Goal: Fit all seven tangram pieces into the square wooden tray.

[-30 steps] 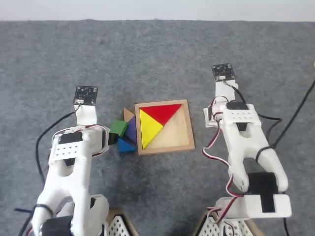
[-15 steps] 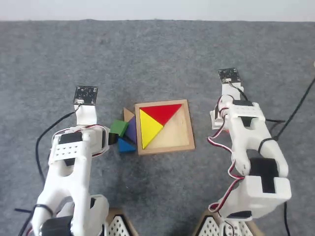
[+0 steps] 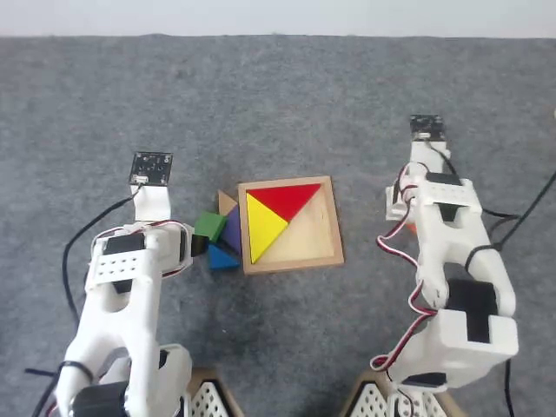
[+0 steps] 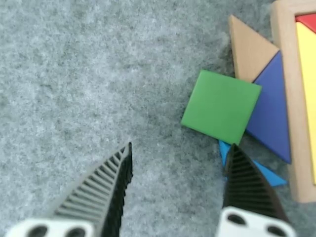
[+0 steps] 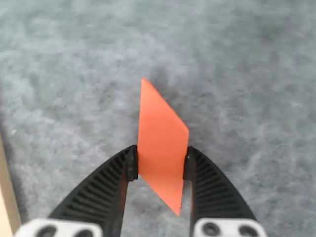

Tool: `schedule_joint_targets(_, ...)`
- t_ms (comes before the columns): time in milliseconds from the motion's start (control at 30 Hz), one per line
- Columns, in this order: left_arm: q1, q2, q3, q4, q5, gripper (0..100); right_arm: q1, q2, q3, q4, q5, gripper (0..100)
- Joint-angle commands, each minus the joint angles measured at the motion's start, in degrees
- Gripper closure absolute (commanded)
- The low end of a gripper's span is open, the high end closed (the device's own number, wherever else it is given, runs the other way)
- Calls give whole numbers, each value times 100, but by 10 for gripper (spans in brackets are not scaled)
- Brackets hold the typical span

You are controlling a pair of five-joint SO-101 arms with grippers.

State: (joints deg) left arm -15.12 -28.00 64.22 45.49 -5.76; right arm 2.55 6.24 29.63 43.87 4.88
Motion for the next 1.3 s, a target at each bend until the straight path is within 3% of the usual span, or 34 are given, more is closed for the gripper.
schedule_joint_targets(0,0,-185,-75,-114,26,706,-22,-523,-202,145,-132,909)
schedule_joint_targets(200,0,-185,-75,-114,26,706,-585,-1015,44,268,-334,901)
schedule_joint_targets(400,0,-185,-75,-114,26,706,-752,-1051,53,251,-527,822)
schedule_joint_targets(867,0,-185,-75,-114,26,706,-1332,-629,-79,154,-484,822)
schedule_joint_targets(1267,0,-185,-66,-114,26,706,-576,558,-897,444,-378,822)
